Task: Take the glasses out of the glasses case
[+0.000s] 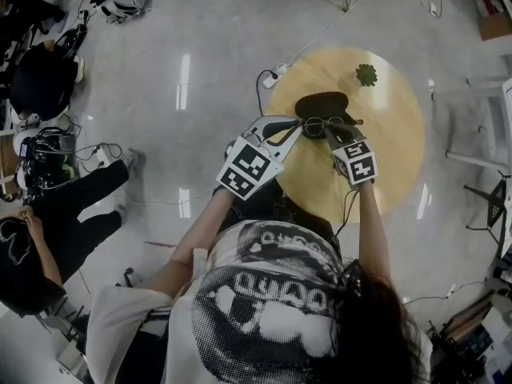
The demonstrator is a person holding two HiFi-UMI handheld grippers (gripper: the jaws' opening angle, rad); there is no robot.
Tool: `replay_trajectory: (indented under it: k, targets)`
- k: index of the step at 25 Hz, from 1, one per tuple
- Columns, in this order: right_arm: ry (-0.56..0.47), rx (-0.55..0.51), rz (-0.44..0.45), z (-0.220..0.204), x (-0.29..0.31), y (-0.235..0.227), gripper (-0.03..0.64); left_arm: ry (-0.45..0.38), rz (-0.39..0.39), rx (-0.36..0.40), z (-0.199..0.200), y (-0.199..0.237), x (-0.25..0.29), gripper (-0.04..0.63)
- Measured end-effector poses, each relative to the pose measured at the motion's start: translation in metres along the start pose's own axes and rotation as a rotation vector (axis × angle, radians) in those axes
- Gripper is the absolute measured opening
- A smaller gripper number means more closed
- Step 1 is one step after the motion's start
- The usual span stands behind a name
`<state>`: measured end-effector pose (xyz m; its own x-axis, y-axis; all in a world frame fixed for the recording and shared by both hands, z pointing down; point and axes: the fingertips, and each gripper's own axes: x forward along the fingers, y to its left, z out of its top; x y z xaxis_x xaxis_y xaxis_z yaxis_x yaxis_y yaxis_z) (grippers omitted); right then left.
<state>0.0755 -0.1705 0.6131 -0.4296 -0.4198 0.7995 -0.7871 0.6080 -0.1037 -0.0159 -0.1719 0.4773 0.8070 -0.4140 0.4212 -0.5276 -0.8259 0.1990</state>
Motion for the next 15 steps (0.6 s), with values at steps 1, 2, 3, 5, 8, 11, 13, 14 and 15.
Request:
replay_trajectory:
  k: [1, 2, 3, 5, 8, 11, 13, 14, 15]
  targets:
    - [-0.013, 0.009, -0.004, 0.001, -0.003, 0.001, 0.012, 0.001, -0.002, 0.002, -0.001, -0.001, 0.001, 0.018]
    - [-0.025, 0.019, -0.009, 0.003, -0.006, 0.002, 0.012, 0.002, -0.005, 0.003, -0.001, -0.002, 0.001, 0.018]
    - [-0.039, 0.027, -0.015, 0.005, -0.009, 0.002, 0.012, 0.003, -0.008, 0.006, -0.002, -0.003, 0.001, 0.018]
    - [-0.07, 0.042, -0.032, 0.008, -0.015, 0.002, 0.012, 0.005, -0.015, 0.012, -0.003, -0.004, 0.0, 0.018]
    - [-0.108, 0.068, -0.058, 0.013, -0.026, 0.002, 0.012, 0.007, -0.021, 0.016, -0.005, -0.006, -0.002, 0.018]
    - [-0.147, 0.092, -0.086, 0.016, -0.041, 0.002, 0.012, 0.01, -0.033, 0.023, -0.007, -0.012, -0.002, 0.018]
    - [-0.176, 0.107, -0.104, 0.018, -0.052, 0.003, 0.012, 0.012, -0.046, 0.029, -0.008, -0.017, -0.001, 0.018]
    - [-0.19, 0.114, -0.114, 0.019, -0.059, 0.003, 0.012, 0.013, -0.053, 0.032, -0.008, -0.02, -0.001, 0.018]
    - [-0.203, 0.12, -0.123, 0.019, -0.065, 0.004, 0.012, 0.014, -0.061, 0.035, -0.008, -0.023, 0.0, 0.018]
